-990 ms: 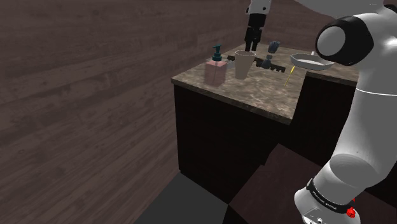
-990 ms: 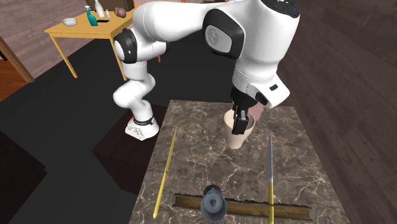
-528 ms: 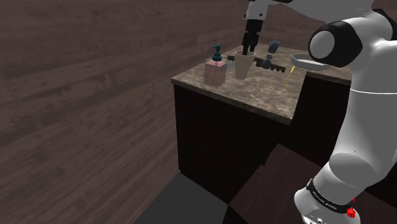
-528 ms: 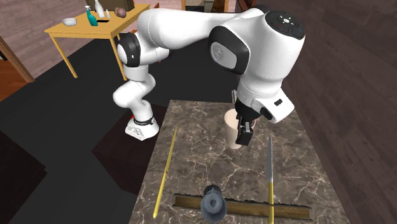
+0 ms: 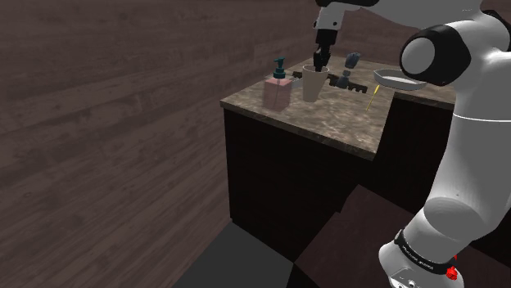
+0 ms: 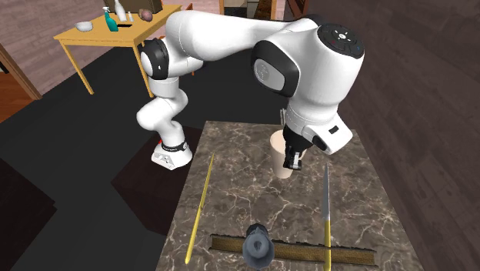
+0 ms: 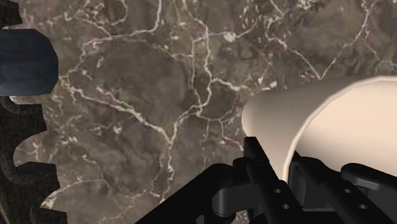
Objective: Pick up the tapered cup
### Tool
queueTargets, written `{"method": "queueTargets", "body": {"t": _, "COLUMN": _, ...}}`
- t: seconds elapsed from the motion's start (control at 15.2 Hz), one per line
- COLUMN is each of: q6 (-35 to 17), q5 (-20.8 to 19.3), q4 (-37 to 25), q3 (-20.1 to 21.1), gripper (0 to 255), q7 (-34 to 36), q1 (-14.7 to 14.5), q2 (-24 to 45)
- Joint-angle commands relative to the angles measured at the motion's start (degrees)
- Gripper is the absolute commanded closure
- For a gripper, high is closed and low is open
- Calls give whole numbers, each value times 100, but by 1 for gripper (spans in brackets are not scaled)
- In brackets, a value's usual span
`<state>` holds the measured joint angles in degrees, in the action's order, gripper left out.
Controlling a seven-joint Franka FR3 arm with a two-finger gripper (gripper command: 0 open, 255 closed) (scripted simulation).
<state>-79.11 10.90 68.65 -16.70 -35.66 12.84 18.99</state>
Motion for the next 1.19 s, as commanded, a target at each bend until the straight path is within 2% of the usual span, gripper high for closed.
{"method": "queueTargets", "body": {"t": 0.0, "q6": -1, "q5": 0, "q4": 1, "q3": 0, "gripper": 255, "q7": 0, "q1": 0, "q2": -1}}
{"method": "queueTargets", "body": {"t": 0.26, "q6": -3, "q5": 0, "q4": 3, "q3": 0, "gripper": 255, "q7": -2, "q1": 1, "q2": -2}}
{"method": "queueTargets", "body": {"t": 0.46, "q6": 298, "q5": 42, "q4": -419, "q3": -2, "gripper": 255, "q7": 17, "q1": 54, "q2": 122}}
{"method": "queueTargets", "body": {"t": 0.86, "q6": 996, "q5": 174, "q4": -1495, "q3": 6, "gripper": 255, "q7": 67, "q1": 218, "q2": 503}}
{"method": "queueTargets", "body": {"t": 1.12, "q6": 1635, "q5": 339, "q4": -2610, "q3": 40, "gripper": 255, "q7": 137, "q1": 429, "q2": 974}}
